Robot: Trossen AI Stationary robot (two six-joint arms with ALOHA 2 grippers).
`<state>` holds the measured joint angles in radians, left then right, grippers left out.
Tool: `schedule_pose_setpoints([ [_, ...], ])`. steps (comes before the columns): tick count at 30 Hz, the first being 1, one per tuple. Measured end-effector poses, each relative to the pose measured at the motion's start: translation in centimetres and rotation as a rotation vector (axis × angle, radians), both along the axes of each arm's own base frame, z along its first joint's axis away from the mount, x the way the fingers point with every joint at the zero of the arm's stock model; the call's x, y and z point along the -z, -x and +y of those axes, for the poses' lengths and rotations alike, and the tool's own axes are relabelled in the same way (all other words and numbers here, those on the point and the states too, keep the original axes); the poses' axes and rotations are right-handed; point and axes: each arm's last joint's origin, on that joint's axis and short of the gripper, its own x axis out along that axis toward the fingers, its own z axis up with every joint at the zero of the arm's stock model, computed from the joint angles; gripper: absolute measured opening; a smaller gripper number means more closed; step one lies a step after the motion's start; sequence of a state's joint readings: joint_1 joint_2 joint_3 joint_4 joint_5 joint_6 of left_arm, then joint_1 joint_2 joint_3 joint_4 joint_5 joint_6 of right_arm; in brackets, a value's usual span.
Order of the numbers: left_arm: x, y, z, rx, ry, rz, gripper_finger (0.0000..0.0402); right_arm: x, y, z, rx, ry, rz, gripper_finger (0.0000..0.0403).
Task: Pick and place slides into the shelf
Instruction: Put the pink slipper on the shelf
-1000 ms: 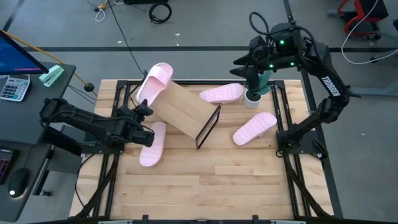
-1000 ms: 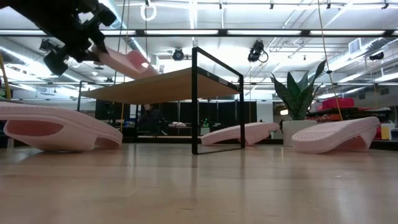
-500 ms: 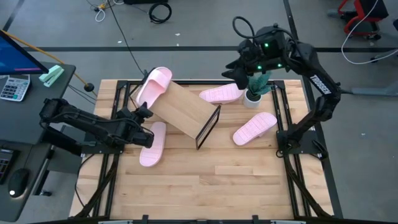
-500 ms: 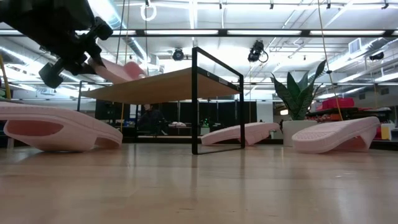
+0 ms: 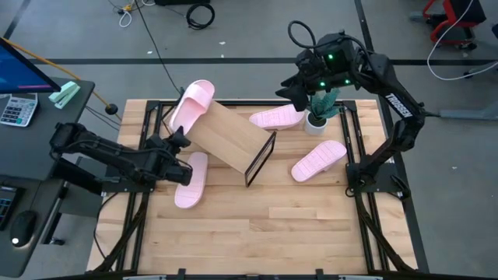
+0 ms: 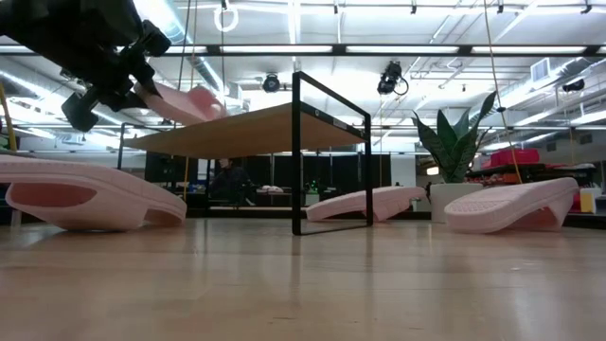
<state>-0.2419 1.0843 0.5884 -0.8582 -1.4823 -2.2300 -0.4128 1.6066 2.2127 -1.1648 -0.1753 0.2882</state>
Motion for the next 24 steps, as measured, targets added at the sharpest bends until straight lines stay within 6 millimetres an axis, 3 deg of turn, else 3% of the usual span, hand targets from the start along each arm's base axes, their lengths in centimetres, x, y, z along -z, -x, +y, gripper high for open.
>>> schedule_pose_setpoints([
  [15, -0.7, -0.1, -2.2, 0.124, -0.054, -0.017, 0.0075, -0.1, -0.2, 0.3, -0.017, 0.017, -0.004, 0.0229],
  [19, -3.1, -1.0, -2.7, 0.151, -0.088, 0.138, 0.0075, -0.1, -0.2, 0.3, -0.020, 0.021, -0.003, 0.0229],
  [24, -7.8, -2.7, -2.3, 0.208, -0.067, 0.399, 0.0075, -0.1, -0.2, 0.3, -0.020, 0.022, -0.002, 0.0229],
])
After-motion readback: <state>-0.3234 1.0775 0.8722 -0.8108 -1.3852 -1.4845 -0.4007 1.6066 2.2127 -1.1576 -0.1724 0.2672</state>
